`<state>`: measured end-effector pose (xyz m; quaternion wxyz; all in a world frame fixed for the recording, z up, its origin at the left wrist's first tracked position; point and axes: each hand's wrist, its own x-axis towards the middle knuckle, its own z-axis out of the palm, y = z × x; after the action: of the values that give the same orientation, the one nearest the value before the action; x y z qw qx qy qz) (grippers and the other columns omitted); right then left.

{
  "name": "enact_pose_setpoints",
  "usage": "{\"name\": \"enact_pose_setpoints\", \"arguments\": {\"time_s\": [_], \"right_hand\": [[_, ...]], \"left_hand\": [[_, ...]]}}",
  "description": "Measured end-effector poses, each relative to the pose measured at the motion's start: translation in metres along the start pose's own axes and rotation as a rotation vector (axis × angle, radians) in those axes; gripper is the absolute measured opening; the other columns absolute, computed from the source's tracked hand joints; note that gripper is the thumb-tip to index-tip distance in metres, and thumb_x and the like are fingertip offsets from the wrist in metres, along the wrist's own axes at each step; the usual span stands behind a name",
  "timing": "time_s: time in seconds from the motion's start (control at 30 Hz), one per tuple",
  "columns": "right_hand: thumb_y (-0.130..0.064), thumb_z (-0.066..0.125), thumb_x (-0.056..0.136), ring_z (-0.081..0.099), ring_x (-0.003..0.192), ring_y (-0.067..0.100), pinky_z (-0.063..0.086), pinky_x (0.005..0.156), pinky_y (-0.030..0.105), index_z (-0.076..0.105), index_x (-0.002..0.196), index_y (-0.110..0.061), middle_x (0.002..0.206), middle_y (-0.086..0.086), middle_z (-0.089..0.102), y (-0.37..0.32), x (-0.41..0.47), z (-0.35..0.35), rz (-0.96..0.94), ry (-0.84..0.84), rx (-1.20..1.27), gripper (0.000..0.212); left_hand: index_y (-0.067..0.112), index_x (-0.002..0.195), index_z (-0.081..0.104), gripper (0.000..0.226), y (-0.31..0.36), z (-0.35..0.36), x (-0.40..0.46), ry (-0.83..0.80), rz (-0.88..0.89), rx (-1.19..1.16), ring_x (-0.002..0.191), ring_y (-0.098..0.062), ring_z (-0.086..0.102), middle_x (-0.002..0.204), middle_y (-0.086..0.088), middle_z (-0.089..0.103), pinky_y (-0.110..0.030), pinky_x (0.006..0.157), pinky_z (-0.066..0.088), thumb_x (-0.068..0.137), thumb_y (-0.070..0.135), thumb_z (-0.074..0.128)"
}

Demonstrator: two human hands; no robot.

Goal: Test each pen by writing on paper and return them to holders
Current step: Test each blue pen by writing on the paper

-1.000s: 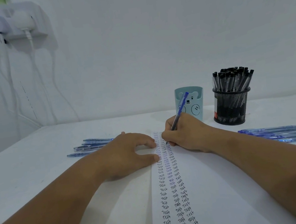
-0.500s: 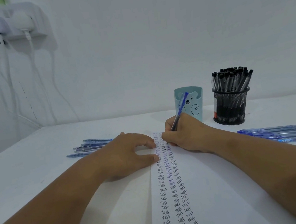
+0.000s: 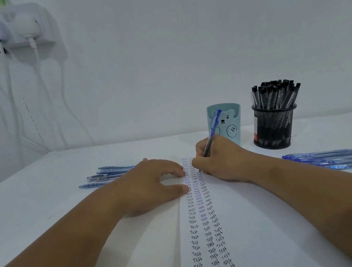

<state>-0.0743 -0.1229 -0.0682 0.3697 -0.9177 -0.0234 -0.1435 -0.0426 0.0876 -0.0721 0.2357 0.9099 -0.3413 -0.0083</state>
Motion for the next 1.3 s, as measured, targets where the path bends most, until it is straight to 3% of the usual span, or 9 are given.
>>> {"name": "enact_pose_setpoints", "arguments": {"time_s": [0.47, 0.7, 0.83, 0.9, 0.97, 1.03, 1.1, 1.17, 1.3], "right_hand": [[-0.017, 0.066, 0.081, 0.049, 0.060, 0.011, 0.042, 0.059, 0.026, 0.049, 0.055, -0.018, 0.059, -0.001, 0.056, -0.001, 0.000, 0.000, 0.000, 0.002, 0.012, 0.031], [-0.017, 0.066, 0.084, 0.045, 0.056, 0.010, 0.039, 0.052, 0.021, 0.049, 0.058, -0.018, 0.057, -0.002, 0.053, 0.000, 0.000, 0.001, -0.017, 0.006, -0.034, 0.031], [-0.020, 0.061, 0.092, 0.046, 0.049, 0.015, 0.037, 0.045, 0.022, 0.058, 0.067, -0.013, 0.063, 0.008, 0.061, 0.002, -0.002, -0.002, 0.079, 0.062, 0.455, 0.026], [-0.035, 0.049, 0.103, 0.046, 0.051, 0.012, 0.038, 0.046, 0.018, 0.061, 0.069, -0.009, 0.063, 0.006, 0.059, 0.001, -0.003, -0.008, 0.064, 0.139, 0.596, 0.045], [-0.045, 0.038, 0.106, 0.043, 0.051, 0.008, 0.037, 0.050, 0.014, 0.059, 0.066, -0.009, 0.059, 0.001, 0.053, 0.002, -0.001, -0.012, -0.006, 0.236, 0.446, 0.058], [-0.047, 0.043, 0.104, 0.043, 0.051, 0.015, 0.040, 0.052, 0.024, 0.053, 0.072, -0.014, 0.061, 0.006, 0.047, 0.002, 0.000, -0.014, -0.083, 0.294, 0.330, 0.047], [-0.044, 0.054, 0.100, 0.044, 0.045, 0.021, 0.041, 0.044, 0.029, 0.051, 0.093, -0.022, 0.058, 0.007, 0.047, 0.000, 0.000, -0.015, -0.172, 0.276, 0.282, 0.024], [-0.041, 0.059, 0.098, 0.047, 0.041, 0.021, 0.043, 0.039, 0.029, 0.050, 0.112, -0.029, 0.053, 0.001, 0.051, 0.000, -0.002, -0.014, -0.213, 0.228, 0.184, 0.021], [-0.035, 0.048, 0.105, 0.052, 0.057, 0.024, 0.047, 0.058, 0.041, 0.055, 0.093, -0.019, 0.065, 0.005, 0.059, 0.002, -0.004, -0.012, -0.360, 0.258, -0.109, 0.021]], "left_hand": [[0.045, 0.122, 0.065, 0.039, 0.000, 0.000, 0.001, 0.003, -0.010, -0.004, 0.131, 0.011, 0.039, 0.131, 0.040, 0.051, -0.022, 0.120, 0.020, 0.085, 0.056, 0.070], [0.040, 0.123, 0.067, 0.038, 0.002, 0.000, -0.001, 0.016, -0.002, -0.017, 0.117, 0.018, 0.044, 0.118, 0.043, 0.051, -0.024, 0.122, 0.019, 0.087, 0.050, 0.072], [0.040, 0.123, 0.067, 0.040, 0.000, 0.000, 0.000, 0.013, -0.007, -0.013, 0.128, 0.012, 0.042, 0.127, 0.039, 0.053, -0.020, 0.119, 0.023, 0.086, 0.052, 0.071], [0.039, 0.123, 0.067, 0.039, 0.000, 0.000, 0.000, 0.010, -0.006, -0.014, 0.127, 0.013, 0.043, 0.129, 0.038, 0.053, -0.016, 0.114, 0.025, 0.086, 0.052, 0.072], [0.040, 0.124, 0.066, 0.040, 0.000, 0.001, 0.000, 0.006, -0.009, -0.016, 0.127, 0.013, 0.042, 0.130, 0.038, 0.052, -0.014, 0.111, 0.024, 0.086, 0.053, 0.071], [0.041, 0.124, 0.066, 0.040, -0.001, 0.001, 0.001, 0.008, -0.007, -0.012, 0.128, 0.013, 0.041, 0.128, 0.040, 0.051, -0.016, 0.114, 0.022, 0.086, 0.054, 0.071], [0.042, 0.122, 0.066, 0.040, -0.003, 0.001, 0.001, 0.012, -0.006, -0.014, 0.129, 0.013, 0.041, 0.127, 0.042, 0.051, -0.018, 0.118, 0.021, 0.085, 0.056, 0.070], [0.042, 0.121, 0.066, 0.040, -0.003, 0.001, 0.001, 0.016, 0.001, -0.014, 0.127, 0.016, 0.041, 0.124, 0.043, 0.052, -0.022, 0.121, 0.021, 0.084, 0.057, 0.070], [0.042, 0.122, 0.066, 0.040, -0.003, 0.002, 0.002, 0.020, 0.007, -0.009, 0.124, 0.017, 0.041, 0.123, 0.043, 0.051, -0.021, 0.119, 0.022, 0.085, 0.056, 0.070]]}}
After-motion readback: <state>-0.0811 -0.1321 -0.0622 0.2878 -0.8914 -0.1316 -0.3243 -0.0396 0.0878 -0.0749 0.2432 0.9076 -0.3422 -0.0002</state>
